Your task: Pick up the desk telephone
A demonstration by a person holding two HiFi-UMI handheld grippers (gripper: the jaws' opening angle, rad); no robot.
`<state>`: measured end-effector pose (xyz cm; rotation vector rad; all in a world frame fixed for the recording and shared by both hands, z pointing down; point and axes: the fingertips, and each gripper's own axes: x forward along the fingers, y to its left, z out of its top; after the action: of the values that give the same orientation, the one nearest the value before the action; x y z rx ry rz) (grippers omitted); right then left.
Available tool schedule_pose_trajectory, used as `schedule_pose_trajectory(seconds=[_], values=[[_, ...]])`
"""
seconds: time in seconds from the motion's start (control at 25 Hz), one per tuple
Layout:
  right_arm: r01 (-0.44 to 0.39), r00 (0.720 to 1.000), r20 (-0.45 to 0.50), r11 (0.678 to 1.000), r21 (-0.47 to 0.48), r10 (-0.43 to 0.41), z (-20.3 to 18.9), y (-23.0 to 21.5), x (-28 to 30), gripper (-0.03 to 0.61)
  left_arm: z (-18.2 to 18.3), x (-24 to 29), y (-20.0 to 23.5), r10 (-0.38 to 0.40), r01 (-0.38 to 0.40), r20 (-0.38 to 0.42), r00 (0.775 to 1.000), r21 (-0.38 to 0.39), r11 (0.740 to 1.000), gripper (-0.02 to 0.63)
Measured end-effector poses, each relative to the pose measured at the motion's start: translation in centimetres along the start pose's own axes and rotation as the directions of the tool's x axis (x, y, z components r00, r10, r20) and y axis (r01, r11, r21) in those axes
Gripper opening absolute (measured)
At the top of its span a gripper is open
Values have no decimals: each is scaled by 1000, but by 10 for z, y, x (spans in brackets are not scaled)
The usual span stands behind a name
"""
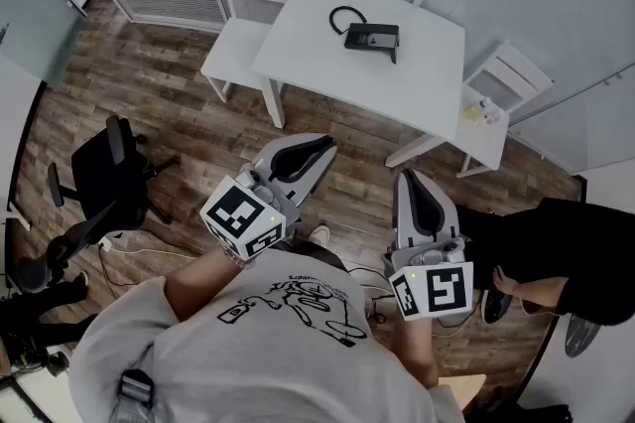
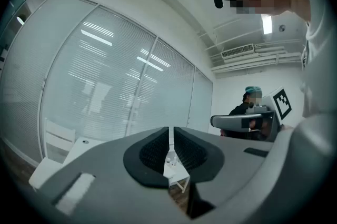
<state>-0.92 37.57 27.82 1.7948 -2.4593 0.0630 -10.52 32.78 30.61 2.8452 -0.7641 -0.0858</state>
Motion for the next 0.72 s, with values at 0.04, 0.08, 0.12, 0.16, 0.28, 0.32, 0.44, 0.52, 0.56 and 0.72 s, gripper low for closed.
schedule_pose_trajectory(seconds=[0.04,0.08,0.12,0.16,0.28,0.32,0.44,0.52,0.56,0.72], values=[[-4,1000,0,1000,-2,4,0,-2,0,9,0,3,-1,-2,2,0,1000,-3,1000,26],[-8,1000,0,1000,-4,8,0,-3,0,9,0,6,-2,-3,3,-1,1000,-6,1000,26],[-11,1000,0,1000,-6,11,0,-5,0,9,-1,9,-3,-4,4,-3,1000,-10,1000,26],[-12,1000,0,1000,-8,12,0,-8,0,9,-1,12,-4,-4,4,-5,1000,-13,1000,26],[-17,1000,11,1000,-4,17,1,-19,-2,9,-3,25,-10,-1,1,-8,1000,-4,1000,26],[-26,999,20,1000,2,26,1,-23,-3,9,-3,30,-12,1,-1,-7,1000,1,1000,26],[-41,999,31,999,14,41,0,-37,-5,9,-5,45,-18,4,-4,-4,1000,0,1000,26],[-38,999,27,999,17,38,-3,-47,-6,9,-9,55,-20,4,-5,-6,1000,-20,1000,26],[-38,999,27,999,19,37,-3,-52,-6,9,-11,59,-21,6,-6,-8,1000,-28,1000,26],[-42,999,28,999,33,41,-3,-69,-1,9,-12,75,-22,10,-11,-14,1000,-32,999,26]])
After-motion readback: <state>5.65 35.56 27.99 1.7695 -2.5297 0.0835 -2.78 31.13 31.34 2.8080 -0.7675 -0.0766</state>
